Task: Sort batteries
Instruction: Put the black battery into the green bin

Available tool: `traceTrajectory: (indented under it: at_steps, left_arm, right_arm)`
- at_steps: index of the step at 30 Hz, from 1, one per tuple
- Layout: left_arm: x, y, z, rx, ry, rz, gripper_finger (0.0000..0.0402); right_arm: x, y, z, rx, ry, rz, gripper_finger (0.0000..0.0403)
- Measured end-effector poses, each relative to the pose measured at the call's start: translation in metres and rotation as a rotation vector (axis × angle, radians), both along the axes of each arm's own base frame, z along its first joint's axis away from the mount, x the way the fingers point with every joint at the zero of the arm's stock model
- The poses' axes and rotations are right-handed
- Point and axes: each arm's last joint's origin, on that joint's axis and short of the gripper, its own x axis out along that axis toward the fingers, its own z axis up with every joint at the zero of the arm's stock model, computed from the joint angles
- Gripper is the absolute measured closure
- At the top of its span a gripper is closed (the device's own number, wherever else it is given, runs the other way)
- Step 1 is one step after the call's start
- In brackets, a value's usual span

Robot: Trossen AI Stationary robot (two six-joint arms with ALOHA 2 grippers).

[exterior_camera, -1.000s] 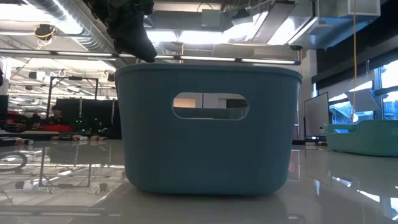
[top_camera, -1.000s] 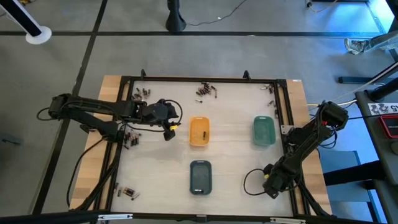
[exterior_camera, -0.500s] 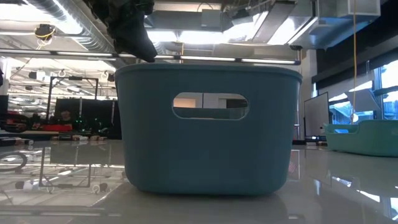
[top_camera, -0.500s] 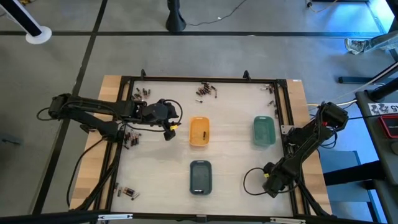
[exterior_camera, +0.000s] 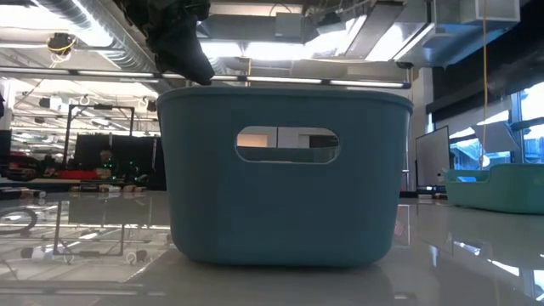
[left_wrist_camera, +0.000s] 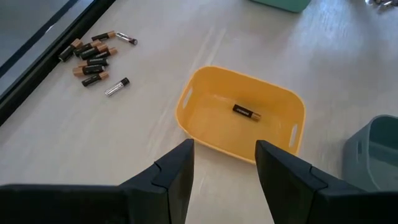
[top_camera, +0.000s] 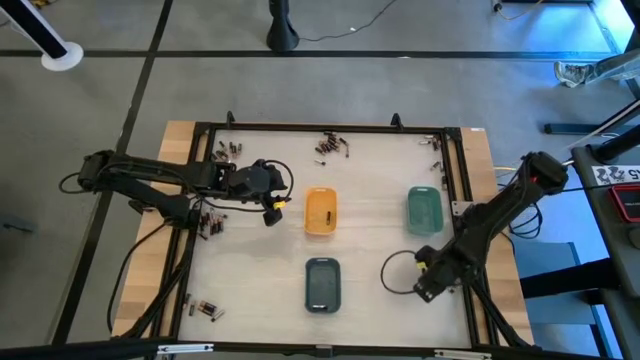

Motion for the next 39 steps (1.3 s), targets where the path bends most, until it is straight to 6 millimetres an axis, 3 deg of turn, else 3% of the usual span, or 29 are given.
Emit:
traceTrajectory:
  at_steps: [15, 23, 31, 39]
  left_arm:
    - [0.000, 0.000, 0.000, 0.000, 0.001, 0.001, 0.0240]
    - [0.000, 0.000, 0.000, 0.002, 0.002, 0.000, 0.0240]
    - [0.000, 0.001, 0.000, 0.002, 0.002, 0.001, 0.0240]
    - [-0.001, 0.017, 0.000, -0.006, -0.002, 0.074, 0.0240]
  right_arm:
    - [0.006, -0.086, 0.032, -0.360, -0.220, -0.306, 0.0358]
    - [0.013, -0.114, 0.033, -0.446, -0.229, -0.316, 0.0357]
    - [0.005, -0.138, 0.031, -0.521, -0.088, -0.355, 0.0357]
    - [0.005, -0.154, 0.031, -0.554, -0.070, -0.315, 0.0353]
